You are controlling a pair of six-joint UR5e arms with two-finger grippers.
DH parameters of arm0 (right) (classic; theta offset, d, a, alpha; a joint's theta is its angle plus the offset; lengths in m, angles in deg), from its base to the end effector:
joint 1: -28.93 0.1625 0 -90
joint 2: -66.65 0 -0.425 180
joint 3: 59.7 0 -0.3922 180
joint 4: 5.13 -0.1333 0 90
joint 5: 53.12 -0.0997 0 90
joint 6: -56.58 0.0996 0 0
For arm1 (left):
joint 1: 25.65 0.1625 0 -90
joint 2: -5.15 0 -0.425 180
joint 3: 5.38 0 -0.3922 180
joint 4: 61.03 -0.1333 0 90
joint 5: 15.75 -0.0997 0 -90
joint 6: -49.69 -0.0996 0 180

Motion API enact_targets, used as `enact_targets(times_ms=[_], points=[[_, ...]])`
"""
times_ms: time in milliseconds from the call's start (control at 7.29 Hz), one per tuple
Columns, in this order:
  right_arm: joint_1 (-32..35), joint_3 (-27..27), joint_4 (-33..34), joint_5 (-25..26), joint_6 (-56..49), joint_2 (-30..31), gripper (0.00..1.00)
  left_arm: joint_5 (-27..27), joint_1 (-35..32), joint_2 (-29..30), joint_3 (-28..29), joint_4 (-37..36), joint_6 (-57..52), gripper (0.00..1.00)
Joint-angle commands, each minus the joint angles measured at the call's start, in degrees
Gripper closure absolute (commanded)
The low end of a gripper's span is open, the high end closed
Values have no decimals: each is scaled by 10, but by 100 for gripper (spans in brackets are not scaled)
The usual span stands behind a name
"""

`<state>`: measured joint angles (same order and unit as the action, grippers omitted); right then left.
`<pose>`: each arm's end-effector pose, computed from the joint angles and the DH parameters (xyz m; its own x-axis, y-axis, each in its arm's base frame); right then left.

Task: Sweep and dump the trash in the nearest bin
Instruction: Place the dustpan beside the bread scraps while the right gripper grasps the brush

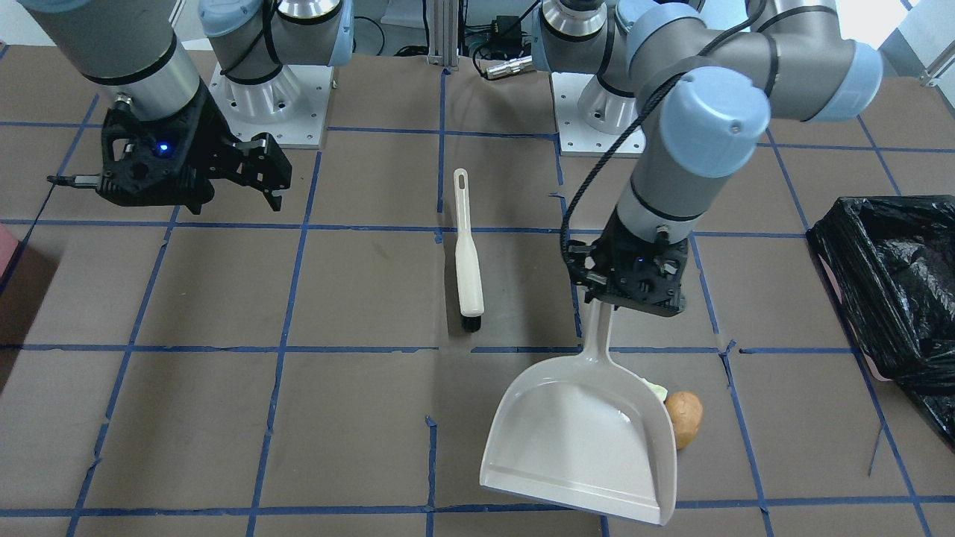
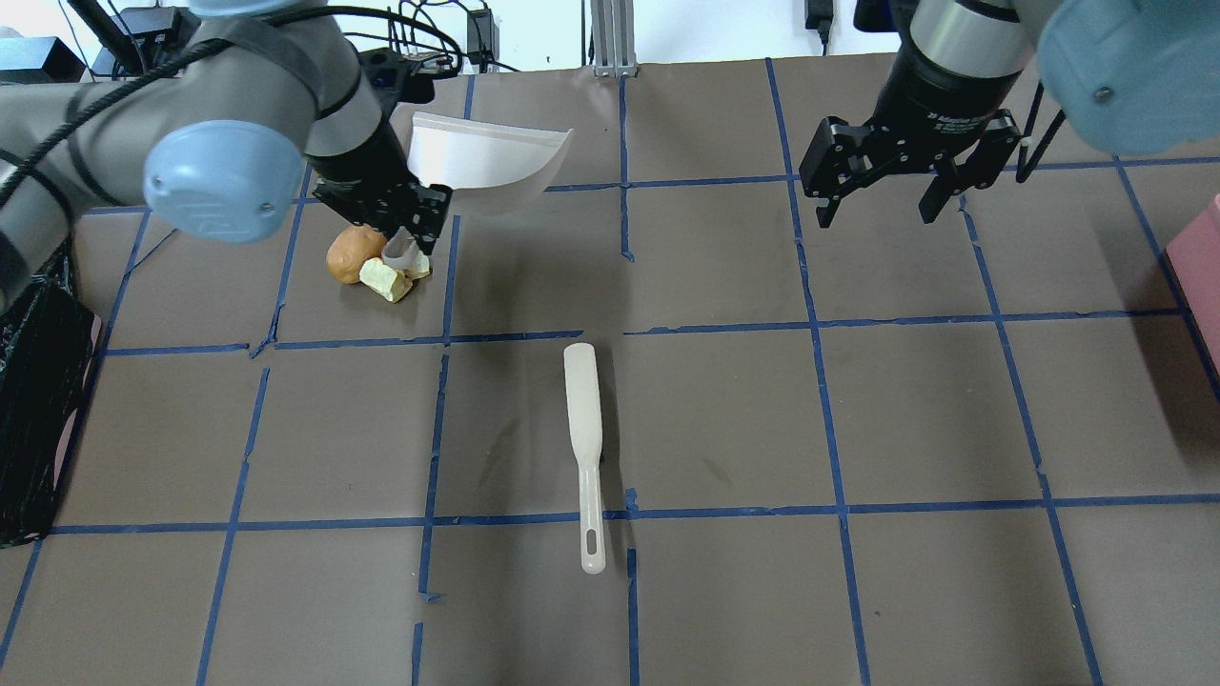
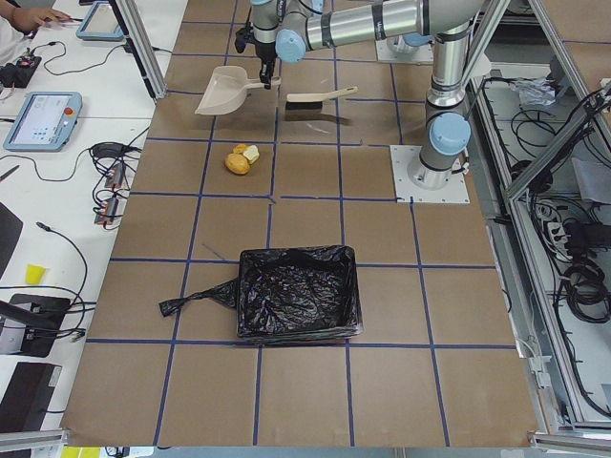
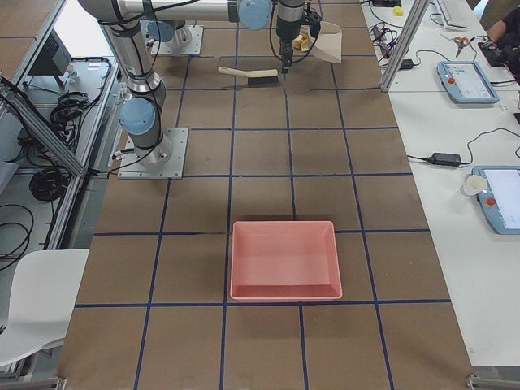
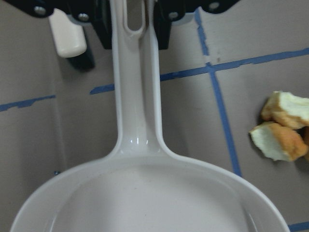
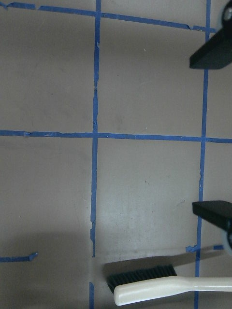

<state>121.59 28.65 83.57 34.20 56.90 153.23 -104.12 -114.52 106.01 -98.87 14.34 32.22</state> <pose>0.1616 -0.5046 0.4699 -0.9982 -0.0383 -0.0464 -0.0408 0.9977 0.0538 -0.1251 -0.5628 0.3836 -0.9592 0.2815 0.0257 0.2812 0.9596 -0.0132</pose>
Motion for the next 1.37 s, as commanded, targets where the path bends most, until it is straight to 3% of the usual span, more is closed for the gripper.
enact_targets(times_ms=[0, 412, 549, 686, 823, 960, 1235], points=[[84, 36, 5, 0, 66, -9, 7, 0, 108, -21, -5, 26, -203, 98], [181, 63, 59, -11, 161, -12, 6, 1, 253, -2, 5, 22, -550, 98], [208, 75, 60, -57, 181, -12, 7, 1, 285, 7, 8, 19, -632, 98], [232, 107, 62, -63, 196, -13, 11, 1, 314, 24, 10, 13, -695, 98], [242, 140, 121, -66, 252, -19, 9, 1, 343, 47, 12, -12, -758, 98], [262, 157, 165, -65, 303, -52, 5, 0, 353, 63, 18, -26, -793, 98], [320, 161, 199, -44, 300, -123, 4, 0, 355, 90, 44, -30, -844, 98]])
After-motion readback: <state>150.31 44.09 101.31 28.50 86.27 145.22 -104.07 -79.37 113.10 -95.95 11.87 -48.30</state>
